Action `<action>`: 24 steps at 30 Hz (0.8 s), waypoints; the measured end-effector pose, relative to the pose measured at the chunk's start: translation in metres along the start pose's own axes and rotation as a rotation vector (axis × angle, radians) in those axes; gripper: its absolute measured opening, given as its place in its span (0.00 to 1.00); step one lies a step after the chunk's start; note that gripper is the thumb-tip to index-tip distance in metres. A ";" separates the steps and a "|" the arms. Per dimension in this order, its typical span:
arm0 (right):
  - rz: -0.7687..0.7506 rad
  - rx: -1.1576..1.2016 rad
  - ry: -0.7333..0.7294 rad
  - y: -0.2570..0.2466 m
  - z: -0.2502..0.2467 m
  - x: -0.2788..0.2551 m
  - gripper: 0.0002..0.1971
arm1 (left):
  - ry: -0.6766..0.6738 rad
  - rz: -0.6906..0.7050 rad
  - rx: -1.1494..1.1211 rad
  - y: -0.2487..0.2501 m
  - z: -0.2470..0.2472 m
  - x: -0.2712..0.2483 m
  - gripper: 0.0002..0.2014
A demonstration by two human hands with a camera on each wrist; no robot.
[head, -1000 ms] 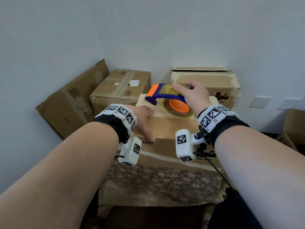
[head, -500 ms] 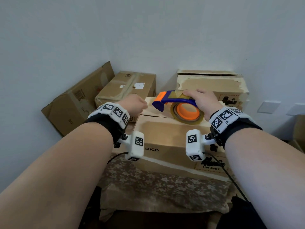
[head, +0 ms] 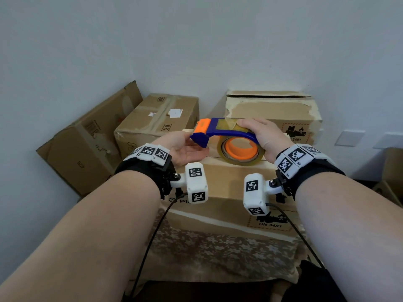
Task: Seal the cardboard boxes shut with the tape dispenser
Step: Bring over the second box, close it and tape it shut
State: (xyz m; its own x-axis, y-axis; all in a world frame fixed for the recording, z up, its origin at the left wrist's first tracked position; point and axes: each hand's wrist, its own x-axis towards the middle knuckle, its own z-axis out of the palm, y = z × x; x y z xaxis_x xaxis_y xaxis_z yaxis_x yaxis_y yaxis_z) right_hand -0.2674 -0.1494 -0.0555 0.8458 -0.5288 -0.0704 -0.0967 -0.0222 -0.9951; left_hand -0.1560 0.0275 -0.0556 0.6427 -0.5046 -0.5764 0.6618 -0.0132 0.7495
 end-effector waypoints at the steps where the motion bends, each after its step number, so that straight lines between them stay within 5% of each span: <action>1: -0.002 0.011 -0.007 0.000 -0.001 0.000 0.05 | -0.003 0.012 -0.014 -0.001 0.001 0.000 0.11; 7: 0.001 0.017 -0.033 0.003 -0.004 0.002 0.07 | 0.080 0.056 0.062 -0.004 0.001 0.002 0.03; 13: -0.038 -0.063 -0.045 0.003 -0.003 0.006 0.19 | 0.159 0.098 0.100 -0.003 0.003 -0.001 0.07; 24: -0.072 -0.335 -0.186 -0.019 0.012 0.003 0.13 | 0.296 0.131 0.268 0.013 -0.023 -0.012 0.04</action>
State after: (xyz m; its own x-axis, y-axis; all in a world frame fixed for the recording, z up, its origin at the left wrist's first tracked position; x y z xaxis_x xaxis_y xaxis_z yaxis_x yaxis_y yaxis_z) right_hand -0.2567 -0.1406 -0.0374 0.9344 -0.3536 -0.0433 -0.1737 -0.3460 -0.9220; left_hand -0.1462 0.0532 -0.0459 0.8239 -0.2480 -0.5095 0.4680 -0.2091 0.8586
